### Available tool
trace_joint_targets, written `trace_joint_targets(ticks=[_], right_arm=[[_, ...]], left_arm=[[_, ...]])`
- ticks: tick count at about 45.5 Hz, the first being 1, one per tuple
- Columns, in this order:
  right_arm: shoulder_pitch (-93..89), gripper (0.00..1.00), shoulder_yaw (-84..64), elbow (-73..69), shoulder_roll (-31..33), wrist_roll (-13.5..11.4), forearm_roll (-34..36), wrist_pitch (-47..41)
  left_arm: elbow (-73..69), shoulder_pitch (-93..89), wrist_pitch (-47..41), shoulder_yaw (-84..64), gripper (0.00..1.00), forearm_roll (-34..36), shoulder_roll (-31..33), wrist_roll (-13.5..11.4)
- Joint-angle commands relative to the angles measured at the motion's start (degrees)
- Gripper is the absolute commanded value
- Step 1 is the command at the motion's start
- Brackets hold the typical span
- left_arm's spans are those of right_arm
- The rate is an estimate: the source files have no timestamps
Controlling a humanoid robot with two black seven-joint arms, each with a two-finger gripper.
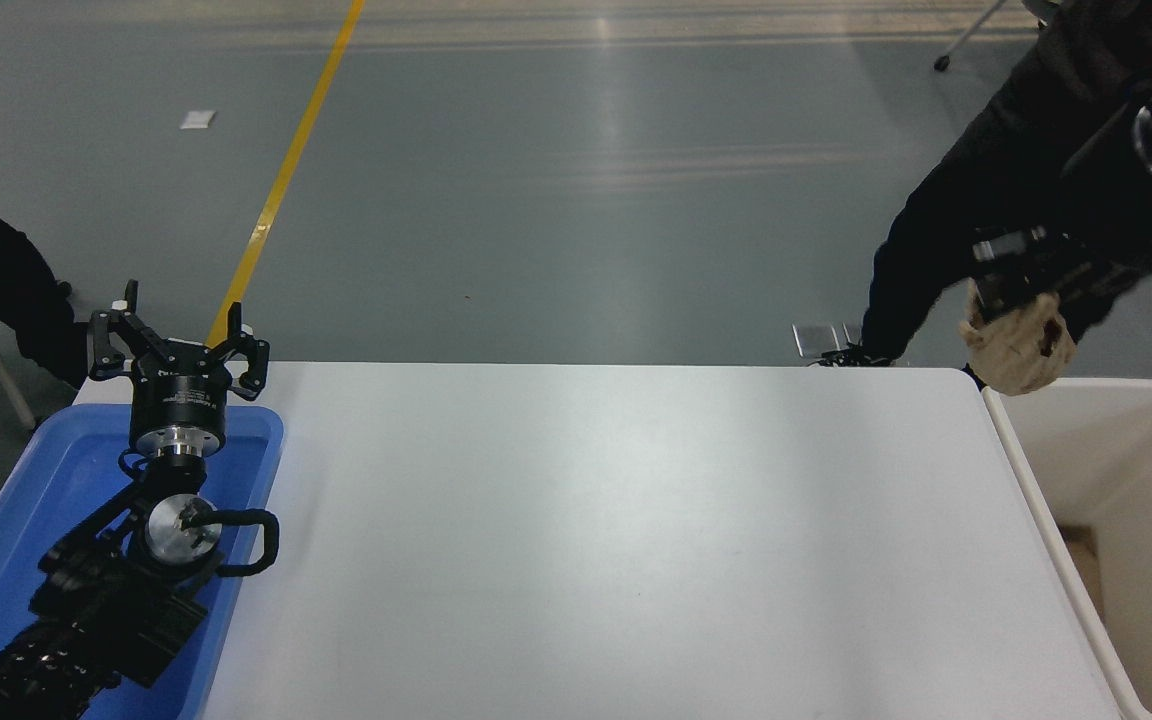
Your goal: Pick up paper ball place in dustbin
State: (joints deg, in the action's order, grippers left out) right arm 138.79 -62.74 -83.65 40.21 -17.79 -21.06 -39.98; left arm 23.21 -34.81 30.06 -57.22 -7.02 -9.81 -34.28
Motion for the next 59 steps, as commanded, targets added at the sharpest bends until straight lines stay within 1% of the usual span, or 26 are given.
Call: trace_joint_targets(ticks=[1, 3, 8, 15, 18, 23, 30, 34, 38, 41, 47, 54, 55, 56, 57, 58, 59], right_arm=[[-17.4, 0.0, 7.2, 15.0, 13.5, 2.8, -12.8, 4.7], [-22.5, 0.0, 10.1, 18.0, 14.6, 3.9, -14.2, 6.8], [-35.5, 0.0, 17.1, 25.6, 16.3, 6.0, -14.4, 12.3], [-52.5, 0.0, 23.8, 36.3, 16.3, 9.1, -14.1, 20.8], [-58.5, 0.0, 25.2, 39.1, 15.9, 9.3, -13.0, 23.9], [-67.9, 0.0, 27.2, 42.4, 13.9, 9.4, -8.8, 28.2], [-81.6, 0.0, 27.7, 53.2, 5.6, 9.4, -1.4, 34.9], [-88.0, 0.0, 27.8, 61.2, -0.2, 9.4, 3.4, 35.4], [-91.6, 0.0, 27.7, 65.2, -4.4, 9.4, 8.1, 35.5], [-93.2, 0.0, 27.8, 66.1, -6.0, 9.3, 9.5, 35.9], [-95.2, 0.0, 27.8, 66.5, -8.7, 9.2, 9.7, 38.0], [-95.8, 0.0, 29.2, 65.8, -9.5, 9.2, 9.9, 38.8], [-95.9, 0.03, 29.5, 65.6, -9.5, 9.3, 10.0, 38.8], [-95.9, 0.08, 29.9, 65.5, -9.6, 9.3, 10.0, 38.8], [-95.9, 0.16, 30.1, 65.5, -9.7, 9.3, 10.0, 38.8], [-95.8, 0.27, 30.3, 65.4, -9.8, 9.3, 10.0, 38.8], [-95.8, 0.43, 30.3, 65.2, -9.7, 9.3, 10.0, 38.8]], left_arm=[[0.0, 0.0, 0.0, 0.0, 0.99, 0.0, 0.1, -0.1], [0.0, 0.0, 0.0, 0.0, 0.99, 0.0, 0.1, -0.1], [0.0, 0.0, 0.0, 0.0, 0.99, 0.0, 0.0, -0.1], [0.0, 0.0, 0.0, 0.0, 0.99, 0.0, 0.0, -0.1], [0.0, 0.0, 0.0, 0.0, 0.99, 0.0, 0.1, -0.1], [0.0, 0.0, -0.1, 0.0, 0.99, 0.0, 0.0, -0.1], [0.0, 0.0, -0.1, 0.0, 0.99, 0.0, 0.1, -0.1], [0.0, 0.0, -0.1, 0.0, 0.99, 0.0, 0.1, -0.1], [0.0, 0.0, -0.1, -0.1, 0.99, 0.0, 0.1, -0.1], [0.0, 0.0, -0.1, 0.0, 0.99, 0.0, 0.1, -0.1], [0.0, 0.0, -0.1, -0.1, 0.99, 0.0, 0.1, -0.1], [0.0, 0.0, -0.1, -0.1, 0.99, 0.0, 0.1, -0.1], [0.0, 0.0, -0.1, -0.1, 0.99, 0.0, 0.1, -0.1], [0.0, 0.0, -0.1, -0.1, 0.99, 0.0, 0.1, -0.1], [0.0, 0.0, -0.1, 0.0, 0.99, 0.0, 0.1, -0.1], [0.0, 0.0, -0.1, 0.0, 0.99, 0.0, 0.1, -0.1], [0.0, 0.0, -0.1, 0.0, 0.99, 0.0, 0.1, -0.1]])
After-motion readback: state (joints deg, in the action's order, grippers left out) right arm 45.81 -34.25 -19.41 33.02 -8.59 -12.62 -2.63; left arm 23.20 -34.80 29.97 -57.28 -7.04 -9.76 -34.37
